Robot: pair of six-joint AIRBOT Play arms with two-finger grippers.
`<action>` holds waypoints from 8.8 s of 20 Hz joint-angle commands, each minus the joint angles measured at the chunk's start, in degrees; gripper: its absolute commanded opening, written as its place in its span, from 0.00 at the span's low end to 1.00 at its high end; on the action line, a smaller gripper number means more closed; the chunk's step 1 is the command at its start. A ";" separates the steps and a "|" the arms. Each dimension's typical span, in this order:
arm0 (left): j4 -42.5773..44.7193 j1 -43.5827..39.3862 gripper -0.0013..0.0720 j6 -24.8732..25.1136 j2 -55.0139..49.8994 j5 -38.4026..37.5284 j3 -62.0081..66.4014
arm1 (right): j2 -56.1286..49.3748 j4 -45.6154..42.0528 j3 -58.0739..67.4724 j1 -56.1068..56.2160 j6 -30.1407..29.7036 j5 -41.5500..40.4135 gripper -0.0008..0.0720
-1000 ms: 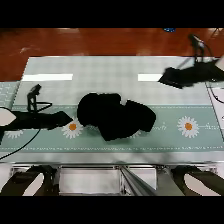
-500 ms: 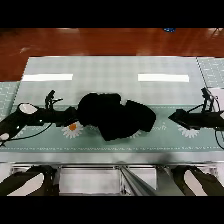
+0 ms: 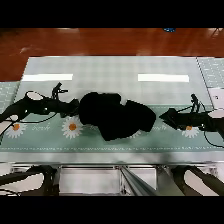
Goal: Fold the shirts.
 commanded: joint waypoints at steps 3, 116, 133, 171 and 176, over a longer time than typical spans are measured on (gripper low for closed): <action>-0.22 -0.02 0.04 2.05 -1.11 -1.73 2.36 | -14.05 3.52 6.51 8.90 -1.86 -0.39 0.57; -12.66 23.23 0.04 -2.64 9.33 -18.64 61.40 | -1.77 -4.74 86.95 -0.96 7.39 24.79 0.04; 40.44 9.35 0.04 -13.84 45.64 -16.63 68.59 | 28.92 -21.81 80.74 -4.15 10.16 33.94 0.04; 34.93 19.71 0.71 -21.57 -10.25 -28.41 46.25 | -19.28 -21.94 50.97 -14.34 2.08 24.68 0.55; 22.82 30.69 0.71 -11.82 5.14 -26.36 9.16 | 0.28 -9.42 13.18 -15.37 -4.76 13.79 0.55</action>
